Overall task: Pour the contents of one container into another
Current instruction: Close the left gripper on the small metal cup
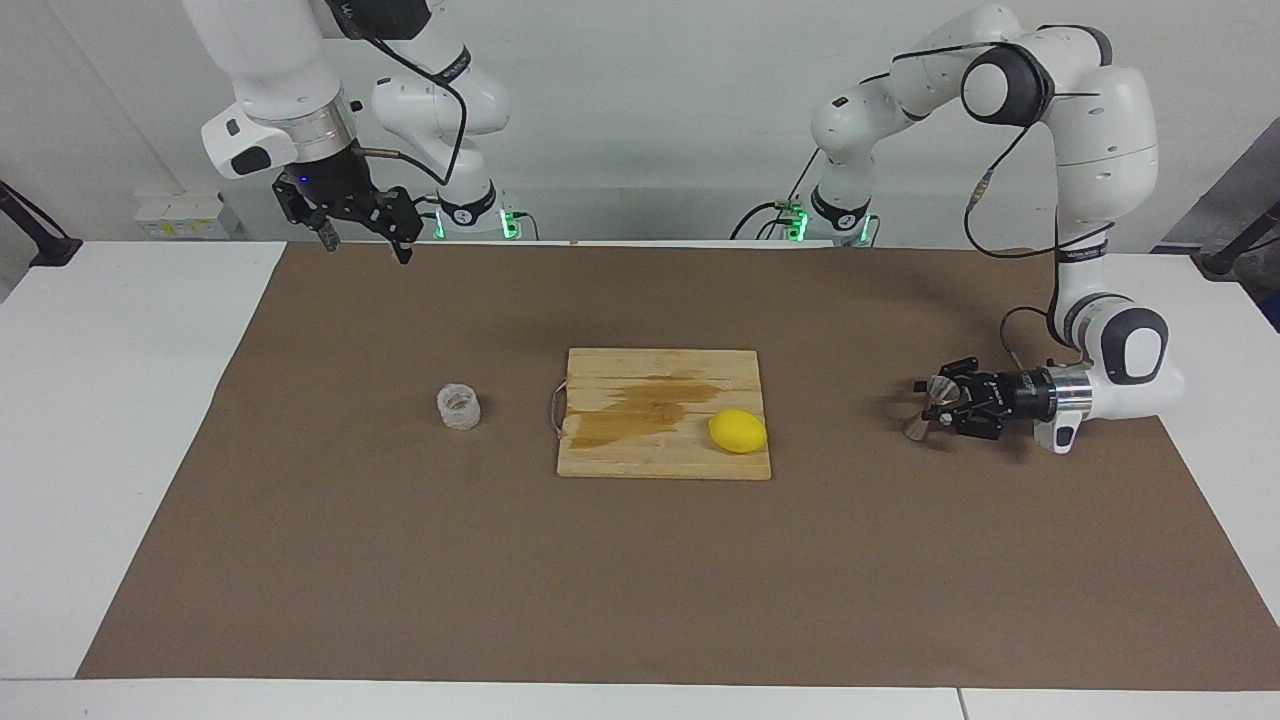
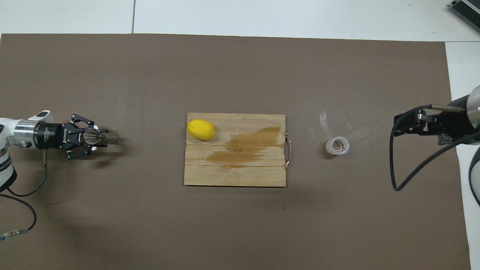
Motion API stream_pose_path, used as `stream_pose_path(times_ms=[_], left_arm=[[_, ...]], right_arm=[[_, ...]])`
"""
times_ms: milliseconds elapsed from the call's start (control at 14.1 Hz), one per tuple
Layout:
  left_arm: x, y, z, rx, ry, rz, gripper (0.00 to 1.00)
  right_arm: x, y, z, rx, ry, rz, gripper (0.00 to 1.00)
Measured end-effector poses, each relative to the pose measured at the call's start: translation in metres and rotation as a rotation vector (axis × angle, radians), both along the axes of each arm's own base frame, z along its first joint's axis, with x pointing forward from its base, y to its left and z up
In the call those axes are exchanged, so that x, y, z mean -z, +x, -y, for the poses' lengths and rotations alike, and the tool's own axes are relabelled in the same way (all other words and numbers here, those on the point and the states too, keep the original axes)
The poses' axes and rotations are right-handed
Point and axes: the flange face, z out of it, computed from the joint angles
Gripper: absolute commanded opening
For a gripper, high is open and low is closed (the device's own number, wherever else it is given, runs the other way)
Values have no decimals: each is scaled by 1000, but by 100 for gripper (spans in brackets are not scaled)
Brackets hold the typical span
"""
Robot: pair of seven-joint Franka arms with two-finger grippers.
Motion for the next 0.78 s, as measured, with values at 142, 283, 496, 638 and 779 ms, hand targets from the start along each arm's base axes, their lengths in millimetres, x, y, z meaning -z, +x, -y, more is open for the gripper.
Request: stream_pose_path(times_ms=[142, 283, 496, 638, 779], left_arm=[[1, 0, 0, -5, -5, -2, 16], [4, 0, 0, -14, -14, -7, 10], [6, 0, 0, -26, -25, -12, 3], [5, 2, 1, -40, -42, -15, 1], [1, 5, 4, -52, -69, -25, 0]], right_arm=[[0, 0, 0, 0, 0, 0, 100], [0, 0, 0, 0, 0, 0, 100], [0, 0, 0, 0, 0, 0, 100], [0, 0, 0, 0, 0, 0, 100], [0, 0, 0, 0, 0, 0, 100]])
